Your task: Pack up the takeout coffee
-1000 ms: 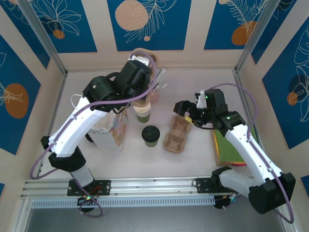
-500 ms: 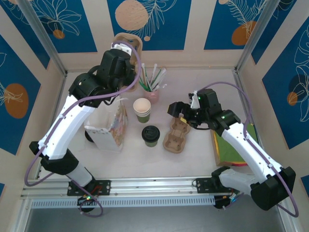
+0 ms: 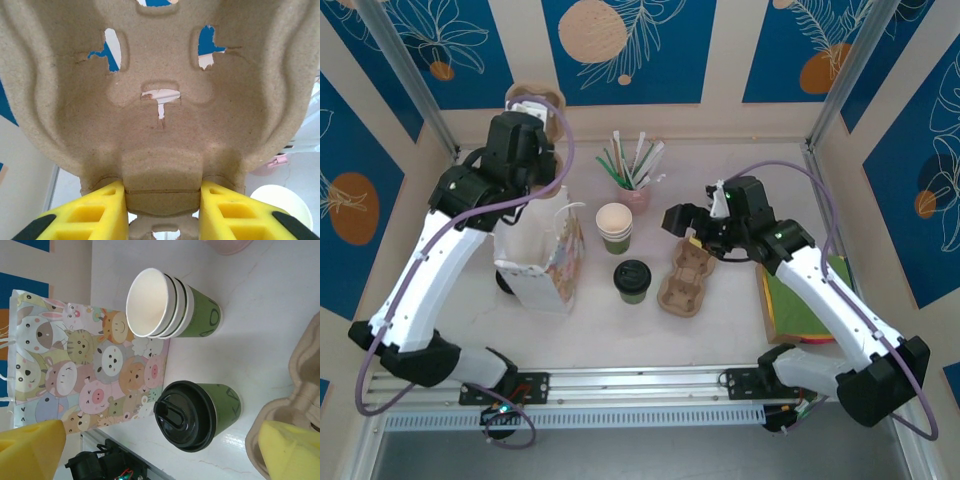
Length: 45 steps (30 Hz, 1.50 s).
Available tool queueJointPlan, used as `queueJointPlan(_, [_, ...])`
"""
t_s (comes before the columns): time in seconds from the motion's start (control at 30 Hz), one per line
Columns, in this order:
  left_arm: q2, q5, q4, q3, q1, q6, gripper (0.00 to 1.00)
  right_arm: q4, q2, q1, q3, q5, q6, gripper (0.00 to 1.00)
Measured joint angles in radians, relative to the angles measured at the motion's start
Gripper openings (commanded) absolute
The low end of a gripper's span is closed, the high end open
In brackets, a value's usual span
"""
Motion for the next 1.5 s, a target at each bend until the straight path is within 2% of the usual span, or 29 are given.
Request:
queueJointPlan(0.27, [-0.104,0.033,-0.026,-0.179,0.002,-0.005,0.32,0.007,0.063,0.013,0.018,-0.004,0.000,0.99])
queueJointPlan(0.6, [-0.185,0.091,-0.089,-0.311,0.002,-0.039,0.30,0.031,0.101,0.014,0.027,-0.014,0.000,0.99])
queueJointPlan(0.97, [-0.197,0.175,-0.214,-0.375,0.012,-0.116,0.30,0.059,0.140,0.014,0.029,-0.032,0.000,0.99])
queueJointPlan(1.5, [-0.157,0.288,-0.341,-0.375,0.075,-0.215,0.30,0.101,0.168,0.005,0.030,-0.064,-0.004,0.99])
